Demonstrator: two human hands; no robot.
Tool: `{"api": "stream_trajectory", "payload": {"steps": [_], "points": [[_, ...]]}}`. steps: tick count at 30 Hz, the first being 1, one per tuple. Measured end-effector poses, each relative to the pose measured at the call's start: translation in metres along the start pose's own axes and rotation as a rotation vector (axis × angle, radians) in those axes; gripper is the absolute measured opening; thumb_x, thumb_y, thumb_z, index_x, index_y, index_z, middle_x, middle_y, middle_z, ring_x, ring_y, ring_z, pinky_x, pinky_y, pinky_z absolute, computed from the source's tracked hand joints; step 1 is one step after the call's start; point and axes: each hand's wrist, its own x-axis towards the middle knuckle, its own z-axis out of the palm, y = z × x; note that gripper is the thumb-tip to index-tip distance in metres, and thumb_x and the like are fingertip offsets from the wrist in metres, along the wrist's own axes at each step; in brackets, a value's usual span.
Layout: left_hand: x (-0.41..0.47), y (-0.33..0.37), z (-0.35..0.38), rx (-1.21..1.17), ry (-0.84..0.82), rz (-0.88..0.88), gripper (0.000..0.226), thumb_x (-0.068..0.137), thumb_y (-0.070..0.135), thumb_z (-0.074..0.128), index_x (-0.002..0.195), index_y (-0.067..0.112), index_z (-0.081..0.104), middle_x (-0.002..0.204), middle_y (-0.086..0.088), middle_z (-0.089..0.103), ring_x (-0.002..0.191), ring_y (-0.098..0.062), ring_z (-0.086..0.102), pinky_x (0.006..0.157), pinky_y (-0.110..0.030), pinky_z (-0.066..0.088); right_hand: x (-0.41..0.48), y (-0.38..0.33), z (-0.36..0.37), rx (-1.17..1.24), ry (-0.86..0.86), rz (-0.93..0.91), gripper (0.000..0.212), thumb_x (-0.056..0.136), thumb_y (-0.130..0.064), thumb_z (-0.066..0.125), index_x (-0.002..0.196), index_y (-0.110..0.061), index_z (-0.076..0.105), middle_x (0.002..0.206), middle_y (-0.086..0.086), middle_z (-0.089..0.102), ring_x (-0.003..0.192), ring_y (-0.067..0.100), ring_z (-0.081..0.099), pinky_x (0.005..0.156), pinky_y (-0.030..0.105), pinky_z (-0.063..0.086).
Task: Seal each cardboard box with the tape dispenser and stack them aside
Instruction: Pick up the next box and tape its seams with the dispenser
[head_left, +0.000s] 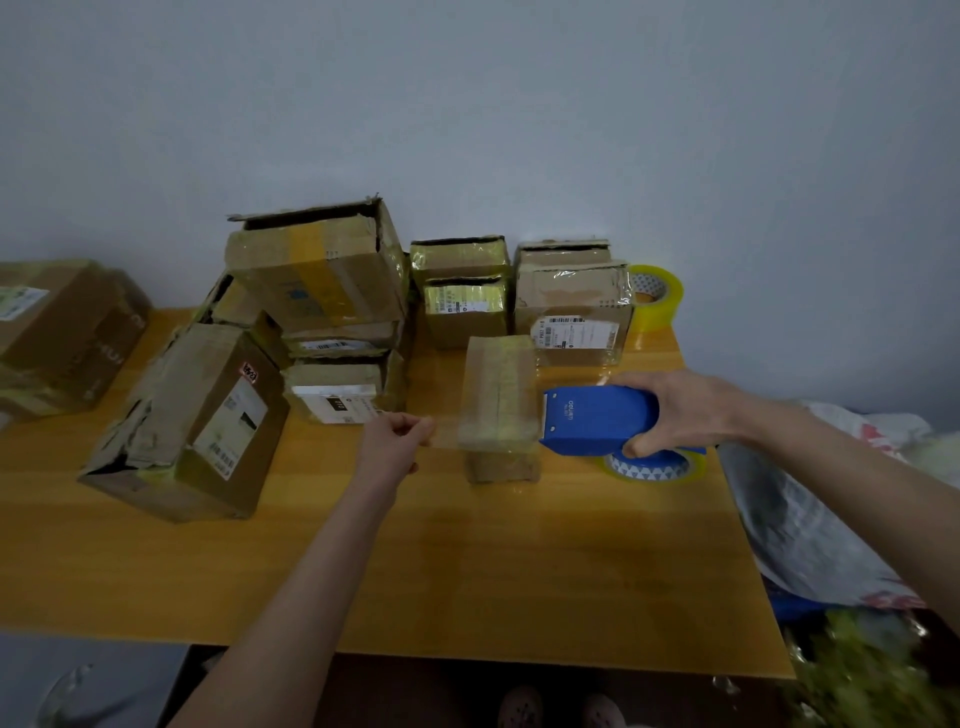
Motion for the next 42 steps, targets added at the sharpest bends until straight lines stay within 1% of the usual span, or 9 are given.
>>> {"api": "stream_trajectory", "payload": {"steps": [7, 20, 25, 28, 31, 35, 37, 40, 42], "points": [[0.004, -0.009, 0.002, 0.033, -0.026, -0.027, 0.016, 0.092, 0.019, 0.062, 0.077, 0.014, 0.063, 0.076, 0.0, 0.06, 0.073, -0.012, 0.054, 0.057, -0.024, 0.044, 0.008, 0.004, 0.005, 0.008, -0.043, 0.019, 0.062, 0.071, -0.035, 0.078, 0.126, -0.034, 0.049, 0.105, -0.011, 0.061, 0.095, 0.012, 0.06, 0.085, 0.037, 0.053], [0.018, -0.027, 0.014, 0.142, -0.032, -0.069, 0.015, 0.093, 0.024, 0.061, 0.084, 0.012, 0.063, 0.075, -0.001, 0.062, 0.068, -0.015, 0.054, 0.054, -0.026, 0.047, 0.025, 0.009, 0.021, 0.0, -0.078, 0.049, 0.067, 0.07, -0.038, 0.078, 0.129, -0.036, 0.046, 0.106, -0.01, 0.06, 0.094, 0.011, 0.059, 0.082, 0.031, 0.052], [0.025, -0.028, 0.019, 0.448, -0.09, 0.038, 0.021, 0.094, 0.034, 0.058, 0.089, 0.015, 0.065, 0.077, 0.001, 0.065, 0.072, -0.017, 0.06, 0.073, -0.041, 0.057, 0.03, 0.004, 0.027, -0.053, -0.099, 0.052, 0.065, 0.071, -0.042, 0.075, 0.128, -0.035, 0.044, 0.104, -0.01, 0.06, 0.094, 0.013, 0.059, 0.085, 0.037, 0.053], [0.028, -0.02, 0.016, 0.794, -0.111, 0.101, 0.041, 0.094, 0.049, 0.049, 0.116, 0.016, 0.061, 0.101, -0.004, 0.066, 0.078, -0.019, 0.063, 0.075, -0.039, 0.056, 0.028, 0.001, 0.028, -0.083, -0.09, 0.05, 0.067, 0.071, -0.046, 0.074, 0.13, -0.035, 0.043, 0.104, -0.009, 0.06, 0.093, 0.014, 0.058, 0.084, 0.037, 0.053], [0.028, -0.016, 0.003, 1.047, -0.146, 0.039, 0.067, 0.092, 0.059, 0.045, 0.143, 0.018, 0.038, 0.142, -0.015, 0.04, 0.103, -0.031, 0.062, 0.087, -0.043, 0.053, 0.025, 0.001, 0.026, -0.124, -0.072, 0.06, 0.073, 0.071, -0.048, 0.073, 0.135, -0.032, 0.041, 0.107, -0.007, 0.06, 0.095, 0.016, 0.058, 0.085, 0.039, 0.053], [0.003, -0.003, 0.011, 0.888, 0.083, 0.44, 0.032, 0.098, 0.028, 0.048, 0.125, 0.014, 0.058, 0.128, -0.008, 0.051, 0.104, -0.024, 0.059, 0.081, -0.03, 0.051, 0.021, 0.003, 0.025, -0.158, -0.039, 0.059, 0.077, 0.072, -0.049, 0.073, 0.139, -0.03, 0.038, 0.107, -0.007, 0.059, 0.094, 0.016, 0.056, 0.084, 0.037, 0.053], [-0.02, 0.002, 0.037, 0.875, 0.013, 0.689, 0.034, 0.092, 0.015, 0.054, 0.126, 0.018, 0.057, 0.13, -0.002, 0.052, 0.108, -0.016, 0.057, 0.083, -0.02, 0.047, 0.021, 0.001, 0.027, -0.176, -0.035, 0.047, 0.075, 0.071, -0.052, 0.073, 0.136, -0.031, 0.041, 0.103, -0.009, 0.058, 0.091, 0.015, 0.056, 0.08, 0.035, 0.053], [-0.039, -0.011, 0.074, 0.979, -0.188, 0.725, 0.068, 0.092, 0.006, 0.047, 0.151, 0.02, 0.015, 0.157, 0.006, 0.012, 0.145, -0.015, 0.016, 0.111, -0.027, 0.018, 0.019, 0.001, 0.026, -0.203, -0.019, 0.036, 0.075, 0.068, -0.059, 0.073, 0.131, -0.031, 0.044, 0.105, -0.009, 0.059, 0.092, 0.015, 0.056, 0.077, 0.034, 0.053], [-0.038, -0.021, 0.077, 1.145, -0.255, 0.639, 0.078, 0.094, 0.004, 0.04, 0.146, 0.02, -0.015, 0.155, 0.002, -0.019, 0.143, -0.013, -0.019, 0.117, -0.035, -0.007, 0.016, 0.004, 0.025, -0.217, 0.002, 0.026, 0.079, 0.066, -0.063, 0.073, 0.133, -0.032, 0.043, 0.109, -0.008, 0.061, 0.095, 0.016, 0.057, 0.078, 0.036, 0.053]]}}
